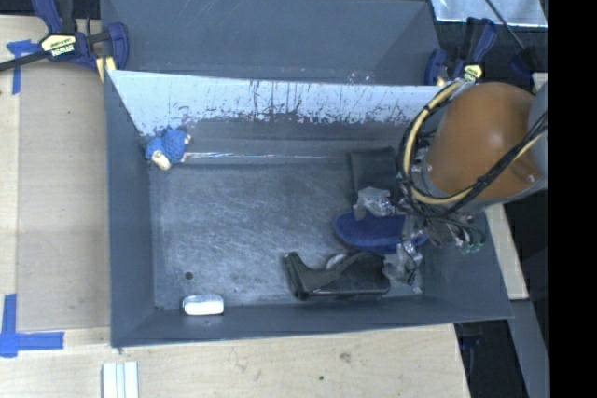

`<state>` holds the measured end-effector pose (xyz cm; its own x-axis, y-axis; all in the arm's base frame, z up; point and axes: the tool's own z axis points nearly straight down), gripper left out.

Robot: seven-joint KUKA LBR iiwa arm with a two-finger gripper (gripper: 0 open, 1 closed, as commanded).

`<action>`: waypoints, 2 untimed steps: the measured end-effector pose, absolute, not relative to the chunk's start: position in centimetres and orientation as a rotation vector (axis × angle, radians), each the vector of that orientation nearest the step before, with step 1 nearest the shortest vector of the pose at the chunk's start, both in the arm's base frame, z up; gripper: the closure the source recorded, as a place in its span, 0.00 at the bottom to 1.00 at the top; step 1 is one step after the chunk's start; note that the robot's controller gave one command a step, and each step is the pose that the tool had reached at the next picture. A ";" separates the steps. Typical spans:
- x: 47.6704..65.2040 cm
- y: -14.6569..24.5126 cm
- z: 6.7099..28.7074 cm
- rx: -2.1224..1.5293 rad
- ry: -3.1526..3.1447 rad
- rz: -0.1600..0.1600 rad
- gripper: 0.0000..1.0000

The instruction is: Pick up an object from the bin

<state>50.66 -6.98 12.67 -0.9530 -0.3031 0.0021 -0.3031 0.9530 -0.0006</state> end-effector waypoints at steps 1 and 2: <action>50.2 -6.2 7.7 0.155 -3.143 0.008 0.00; 50.3 -6.2 8.0 0.156 -3.141 0.008 1.00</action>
Offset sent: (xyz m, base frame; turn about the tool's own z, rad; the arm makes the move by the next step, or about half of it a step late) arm -0.0080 0.0113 -0.0567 0.2096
